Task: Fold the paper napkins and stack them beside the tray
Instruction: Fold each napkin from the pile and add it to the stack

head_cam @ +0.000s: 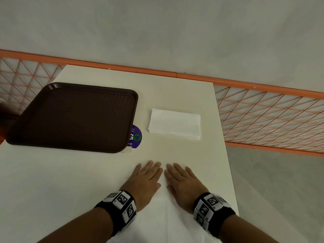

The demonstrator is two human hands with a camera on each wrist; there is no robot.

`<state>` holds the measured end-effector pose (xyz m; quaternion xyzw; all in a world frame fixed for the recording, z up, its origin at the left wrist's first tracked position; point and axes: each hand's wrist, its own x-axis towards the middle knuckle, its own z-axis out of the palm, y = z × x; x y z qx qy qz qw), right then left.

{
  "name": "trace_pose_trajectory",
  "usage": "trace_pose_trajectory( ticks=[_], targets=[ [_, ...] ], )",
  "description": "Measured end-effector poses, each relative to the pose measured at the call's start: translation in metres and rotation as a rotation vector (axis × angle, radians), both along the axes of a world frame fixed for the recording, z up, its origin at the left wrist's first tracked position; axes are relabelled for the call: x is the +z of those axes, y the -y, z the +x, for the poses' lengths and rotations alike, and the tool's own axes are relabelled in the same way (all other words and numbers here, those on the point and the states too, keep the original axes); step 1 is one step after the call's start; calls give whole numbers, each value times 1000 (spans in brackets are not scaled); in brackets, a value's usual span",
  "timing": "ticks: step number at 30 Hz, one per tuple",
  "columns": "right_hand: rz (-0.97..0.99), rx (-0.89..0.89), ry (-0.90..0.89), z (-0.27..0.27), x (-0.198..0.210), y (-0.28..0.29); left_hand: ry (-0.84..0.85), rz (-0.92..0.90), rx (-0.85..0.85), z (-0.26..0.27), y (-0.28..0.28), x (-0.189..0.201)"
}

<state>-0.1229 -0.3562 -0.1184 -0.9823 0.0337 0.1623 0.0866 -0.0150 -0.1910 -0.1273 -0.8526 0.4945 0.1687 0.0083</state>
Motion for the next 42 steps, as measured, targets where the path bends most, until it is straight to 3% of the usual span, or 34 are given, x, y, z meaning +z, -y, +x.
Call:
trace_pose_trajectory(
  ticks=[5,9,18,25,28,33,37,39,42],
  targets=[
    [-59,-48,-26,-21,-1,28,29,152,12,20,-24,0],
    [-85,-114,42,-16,8,34,45,57,108,25,-14,27],
    [58,-281,-172,32,34,33,-303,239,417,44,26,52],
    [165,-367,-263,38,37,35,-414,166,554,45,21,47],
    [312,-446,-175,33,43,35,-472,-1,625,47,11,47],
    [703,-689,25,17,48,40,-724,-320,770,47,-7,57],
    [1147,-935,132,7,48,37,-1221,-700,967,39,-15,69],
    [1348,-1042,166,5,53,32,-1361,-752,1021,34,-16,71],
    [1521,-1154,209,4,59,26,-1302,-688,1045,26,-15,68]
  ],
)
